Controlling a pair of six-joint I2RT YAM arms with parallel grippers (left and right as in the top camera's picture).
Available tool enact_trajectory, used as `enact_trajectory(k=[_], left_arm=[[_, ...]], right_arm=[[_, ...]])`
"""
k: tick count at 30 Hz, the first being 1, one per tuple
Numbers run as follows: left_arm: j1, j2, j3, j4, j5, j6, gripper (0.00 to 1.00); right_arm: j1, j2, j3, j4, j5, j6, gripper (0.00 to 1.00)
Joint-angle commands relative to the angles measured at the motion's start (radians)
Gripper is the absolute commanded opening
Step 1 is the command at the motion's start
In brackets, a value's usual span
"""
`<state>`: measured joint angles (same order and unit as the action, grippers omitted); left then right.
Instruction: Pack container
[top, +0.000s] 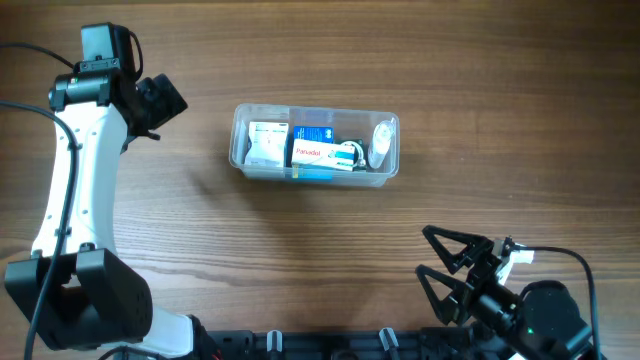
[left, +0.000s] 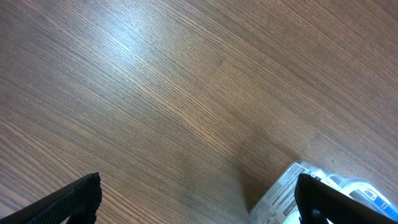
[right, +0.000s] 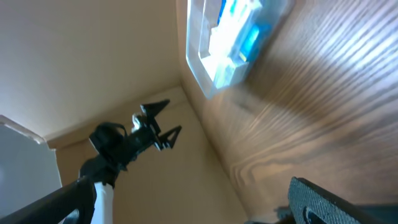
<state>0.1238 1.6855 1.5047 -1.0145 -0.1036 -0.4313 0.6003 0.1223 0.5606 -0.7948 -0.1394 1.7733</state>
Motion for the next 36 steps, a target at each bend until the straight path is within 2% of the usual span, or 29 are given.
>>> enact_trajectory(k=[1, 4, 7, 12, 16, 19, 26, 31, 36], left_arm=[[0.004, -0.001, 0.003, 0.000, 0.002, 0.005, 1.00], [0.004, -0.001, 0.003, 0.000, 0.002, 0.005, 1.00], [0.004, -0.001, 0.003, 0.000, 0.002, 0.005, 1.00], [0.004, -0.001, 0.003, 0.000, 0.002, 0.005, 1.00], [0.004, -0.001, 0.003, 0.000, 0.002, 0.005, 1.00], [0.004, -0.001, 0.003, 0.000, 0.002, 0.005, 1.00], [0.004, -0.001, 0.003, 0.000, 0.002, 0.005, 1.00], [0.004, -0.001, 0.003, 0.000, 0.002, 0.005, 1.00], [0.004, -0.001, 0.003, 0.000, 0.002, 0.005, 1.00]], right_arm=[[0.000, -0.019, -0.028, 0.070, 0.150, -0.145, 1.00], [0.000, -0.049, -0.076, 0.193, 0.236, -0.377, 1.00], [-0.003, -0.106, -0.165, 0.406, 0.255, -0.649, 1.00], [-0.023, -0.116, -0.298, 0.736, 0.246, -0.932, 1.00], [-0.103, -0.116, -0.436, 0.971, 0.094, -1.228, 1.00], [-0.167, -0.118, -0.496, 1.074, -0.002, -1.378, 1.00], [-0.306, -0.118, -0.509, 1.044, -0.066, -1.661, 1.00], [-0.382, -0.118, -0.509, 0.882, -0.065, -1.782, 1.00], [-0.460, -0.118, -0.528, 0.843, -0.065, -1.878, 1.00]])
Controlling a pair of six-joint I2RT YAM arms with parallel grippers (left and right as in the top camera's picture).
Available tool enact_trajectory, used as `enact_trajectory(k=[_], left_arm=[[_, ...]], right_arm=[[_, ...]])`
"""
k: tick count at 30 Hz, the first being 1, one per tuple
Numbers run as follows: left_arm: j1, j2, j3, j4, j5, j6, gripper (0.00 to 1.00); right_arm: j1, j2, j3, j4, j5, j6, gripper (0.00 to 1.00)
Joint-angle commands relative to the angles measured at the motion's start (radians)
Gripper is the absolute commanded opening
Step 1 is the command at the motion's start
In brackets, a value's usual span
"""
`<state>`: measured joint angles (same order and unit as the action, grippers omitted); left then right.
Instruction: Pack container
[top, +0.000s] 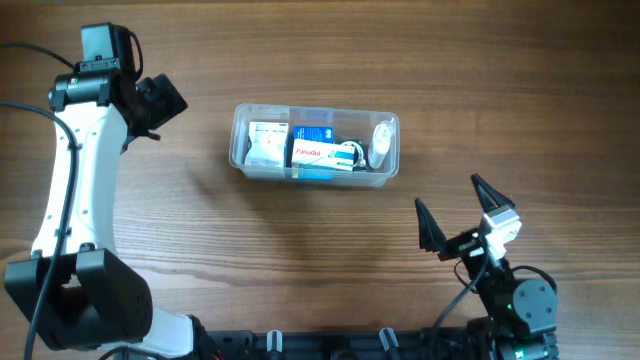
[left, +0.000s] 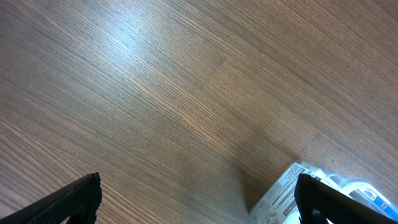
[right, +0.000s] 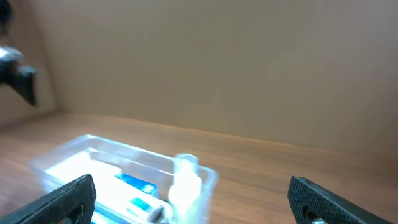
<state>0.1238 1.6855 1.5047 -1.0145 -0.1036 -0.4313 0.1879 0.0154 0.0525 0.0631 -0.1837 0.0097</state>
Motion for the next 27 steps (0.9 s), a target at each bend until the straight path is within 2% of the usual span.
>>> enact_trajectory(k=[1, 9, 27], left_arm=[[0.004, -0.001, 0.003, 0.000, 0.002, 0.005, 1.00], [0.004, -0.001, 0.003, 0.000, 0.002, 0.005, 1.00], [0.004, -0.001, 0.003, 0.000, 0.002, 0.005, 1.00]], right_arm=[[-0.065, -0.011, -0.030, -0.020, -0.021, -0.114, 1.00], [-0.116, -0.012, -0.047, -0.048, -0.013, -0.149, 1.00], [-0.117, -0.011, -0.047, -0.048, -0.013, -0.148, 1.00]])
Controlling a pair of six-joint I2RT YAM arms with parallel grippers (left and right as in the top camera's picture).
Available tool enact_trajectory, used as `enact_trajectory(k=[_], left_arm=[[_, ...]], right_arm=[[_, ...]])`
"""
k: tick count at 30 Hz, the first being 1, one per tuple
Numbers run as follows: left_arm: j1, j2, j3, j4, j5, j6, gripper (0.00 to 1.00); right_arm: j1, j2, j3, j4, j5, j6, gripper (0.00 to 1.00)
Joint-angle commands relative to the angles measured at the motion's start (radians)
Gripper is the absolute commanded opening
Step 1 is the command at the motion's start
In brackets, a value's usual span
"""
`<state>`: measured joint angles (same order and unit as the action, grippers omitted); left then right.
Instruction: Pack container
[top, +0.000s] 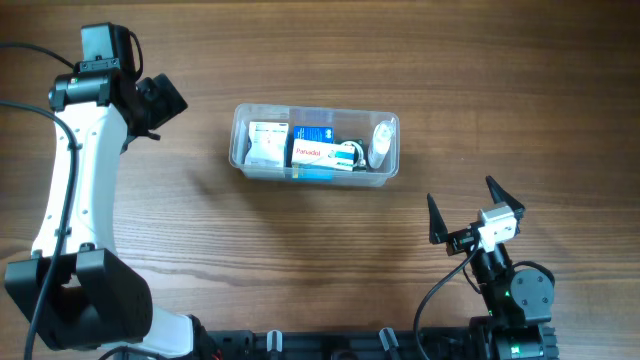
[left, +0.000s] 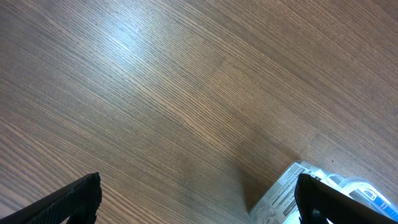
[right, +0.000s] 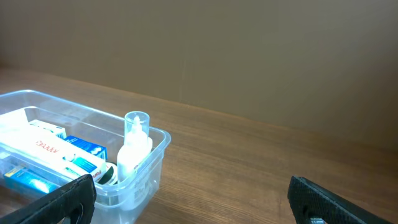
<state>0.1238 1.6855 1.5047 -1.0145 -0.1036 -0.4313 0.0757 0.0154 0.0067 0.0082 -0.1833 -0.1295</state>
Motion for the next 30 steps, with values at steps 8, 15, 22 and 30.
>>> enact_trajectory(k=[8, 15, 22, 30], left_arm=[[0.004, -0.001, 0.003, 0.000, 0.002, 0.005, 1.00], [0.004, -0.058, 0.003, 0.000, 0.002, 0.005, 1.00], [-0.002, -0.301, 0.003, 0.000, 0.002, 0.005, 1.00], [-0.002, -0.584, -0.071, 0.000, 0.001, 0.005, 1.00]], right_arm=[[-0.005, -0.011, -0.002, 0.007, -0.014, -0.009, 1.00], [-0.005, -0.011, -0.002, 0.007, -0.014, -0.009, 1.00], [-0.005, -0.011, -0.002, 0.007, -0.014, -0.010, 1.00], [-0.005, -0.011, -0.002, 0.007, -0.014, -0.009, 1.00]])
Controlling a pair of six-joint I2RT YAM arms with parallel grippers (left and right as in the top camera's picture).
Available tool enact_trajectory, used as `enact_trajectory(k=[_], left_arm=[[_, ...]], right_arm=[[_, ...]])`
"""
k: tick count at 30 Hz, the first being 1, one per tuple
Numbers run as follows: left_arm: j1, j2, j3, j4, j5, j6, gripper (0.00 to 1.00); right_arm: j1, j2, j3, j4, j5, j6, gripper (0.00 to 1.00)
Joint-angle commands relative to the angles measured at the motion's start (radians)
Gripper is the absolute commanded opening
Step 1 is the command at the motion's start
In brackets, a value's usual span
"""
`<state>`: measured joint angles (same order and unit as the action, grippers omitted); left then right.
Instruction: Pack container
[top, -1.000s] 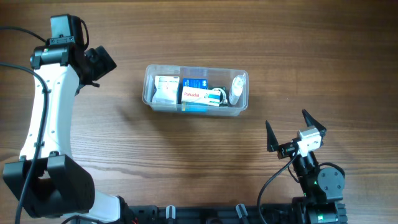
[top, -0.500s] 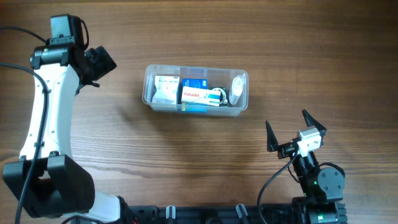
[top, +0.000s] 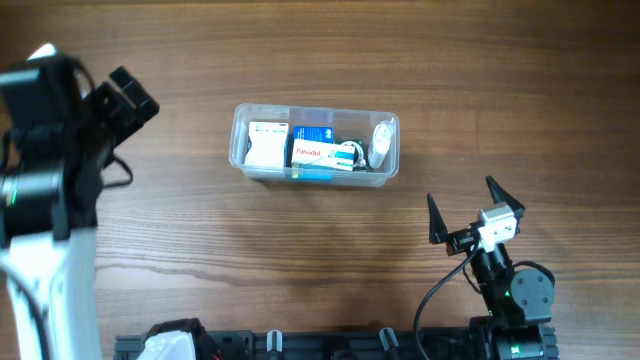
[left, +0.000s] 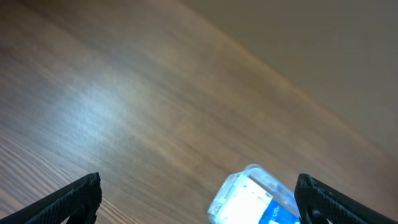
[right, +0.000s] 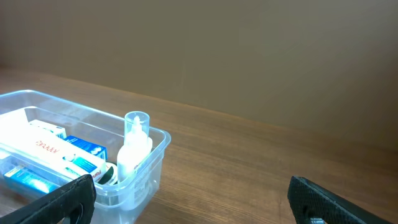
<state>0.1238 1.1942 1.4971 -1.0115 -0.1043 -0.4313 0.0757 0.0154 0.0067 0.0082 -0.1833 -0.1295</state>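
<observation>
A clear plastic container (top: 313, 109) sits at the middle of the wooden table. It holds a white box (top: 265, 143), a red-and-white Panadol box (top: 318, 154), blue boxes and a small clear bottle (top: 380, 142) standing at its right end. My left gripper (top: 127, 94) is open and empty, raised well to the left of the container. Its wrist view shows the container (left: 252, 171) blurred and at a distance. My right gripper (top: 465, 207) is open and empty at the front right, pointing at the container (right: 160, 139) and bottle (right: 132, 144).
Bare wooden tabletop (top: 320, 250) surrounds the container. A plain tan wall (right: 249, 50) stands behind the table. The left arm (top: 40, 200) fills the left edge of the overhead view. A black rail (top: 330, 345) runs along the front edge.
My left arm has risen and drawn back to the left. Its wrist view has tilted up from the tabletop and now shows the wall and the container farther off. The right arm has not moved.
My right gripper first lay tilted low at the front right, open. It then stood upright facing the container, and then shifted slightly right, where it remains. My left gripper stayed open beside the container's left end through those moments and has now pulled away upward.
</observation>
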Motion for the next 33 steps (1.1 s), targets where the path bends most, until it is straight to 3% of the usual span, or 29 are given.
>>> enact_trajectory(k=[1, 9, 11, 16, 19, 25, 33], left_arm=[[-0.002, -0.129, -0.098, -0.003, 0.003, 0.005, 1.00], [-0.003, -0.520, -0.554, 0.091, -0.013, 0.008, 1.00], [-0.004, -0.674, -0.741, 0.190, -0.006, 0.007, 1.00], [-0.004, -0.858, -0.985, 0.363, 0.087, 0.004, 1.00], [-0.004, -0.930, -1.114, 0.603, 0.183, 0.005, 1.00], [-0.004, -0.995, -1.274, 0.871, 0.254, 0.005, 1.00], [-0.027, -1.120, -1.398, 0.912, 0.249, 0.009, 1.00]], right_arm=[[-0.005, -0.011, -0.002, 0.007, -0.013, -0.010, 1.00], [-0.005, -0.011, -0.002, 0.007, -0.014, -0.010, 1.00], [-0.005, -0.011, -0.002, 0.007, -0.014, -0.010, 1.00], [-0.005, -0.011, -0.002, 0.007, -0.014, -0.009, 1.00], [-0.005, -0.011, -0.002, 0.007, -0.013, -0.010, 1.00], [-0.005, -0.011, -0.002, 0.007, -0.014, -0.010, 1.00], [-0.005, -0.011, -0.002, 0.007, -0.013, -0.010, 1.00]])
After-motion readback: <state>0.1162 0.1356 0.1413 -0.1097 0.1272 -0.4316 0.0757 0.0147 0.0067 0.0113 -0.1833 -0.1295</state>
